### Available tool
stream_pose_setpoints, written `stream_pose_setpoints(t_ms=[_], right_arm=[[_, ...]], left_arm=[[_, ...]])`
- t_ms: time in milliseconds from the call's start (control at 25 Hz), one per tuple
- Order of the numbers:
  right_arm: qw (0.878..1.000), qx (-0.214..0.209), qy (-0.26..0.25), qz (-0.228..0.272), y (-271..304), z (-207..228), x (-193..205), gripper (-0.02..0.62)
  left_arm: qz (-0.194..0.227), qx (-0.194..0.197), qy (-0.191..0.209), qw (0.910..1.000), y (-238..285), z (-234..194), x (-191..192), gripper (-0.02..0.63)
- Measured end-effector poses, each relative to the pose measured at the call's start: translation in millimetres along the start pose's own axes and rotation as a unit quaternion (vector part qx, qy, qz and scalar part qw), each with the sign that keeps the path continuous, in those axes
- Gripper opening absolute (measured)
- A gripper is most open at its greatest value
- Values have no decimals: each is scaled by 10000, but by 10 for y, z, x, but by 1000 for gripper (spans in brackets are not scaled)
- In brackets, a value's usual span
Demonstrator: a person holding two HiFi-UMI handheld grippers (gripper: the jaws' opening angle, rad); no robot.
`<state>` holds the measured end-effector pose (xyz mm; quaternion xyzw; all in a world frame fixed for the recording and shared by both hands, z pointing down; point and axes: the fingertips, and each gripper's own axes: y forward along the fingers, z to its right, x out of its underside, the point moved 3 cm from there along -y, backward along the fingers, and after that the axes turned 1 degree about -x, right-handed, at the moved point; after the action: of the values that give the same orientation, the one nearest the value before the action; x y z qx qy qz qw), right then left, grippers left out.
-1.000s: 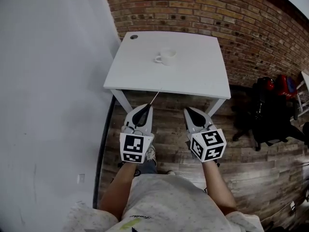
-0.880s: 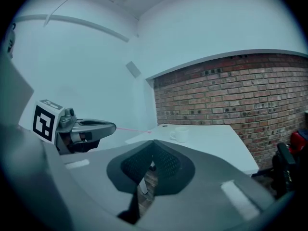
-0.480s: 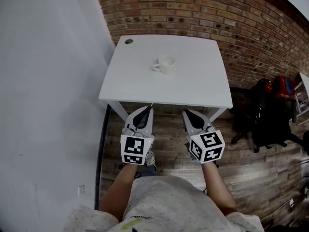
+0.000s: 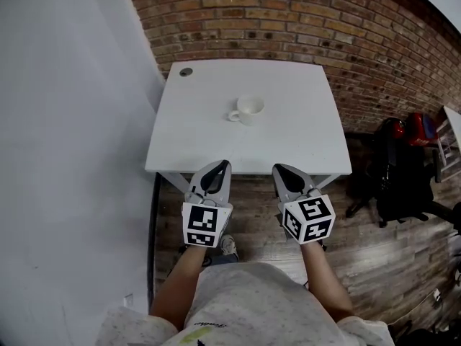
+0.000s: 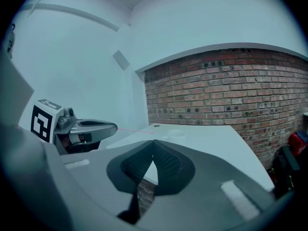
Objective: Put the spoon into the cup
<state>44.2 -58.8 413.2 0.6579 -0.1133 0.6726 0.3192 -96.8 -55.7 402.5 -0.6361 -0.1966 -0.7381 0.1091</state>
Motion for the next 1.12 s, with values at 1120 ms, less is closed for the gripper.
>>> stream_pose_setpoints(t_ms=[1120], right_arm=[[9985,535,60,-20,1117,170,-373,9]], left_arm=[[-2,711,-93,9974,931,-860,44,6]])
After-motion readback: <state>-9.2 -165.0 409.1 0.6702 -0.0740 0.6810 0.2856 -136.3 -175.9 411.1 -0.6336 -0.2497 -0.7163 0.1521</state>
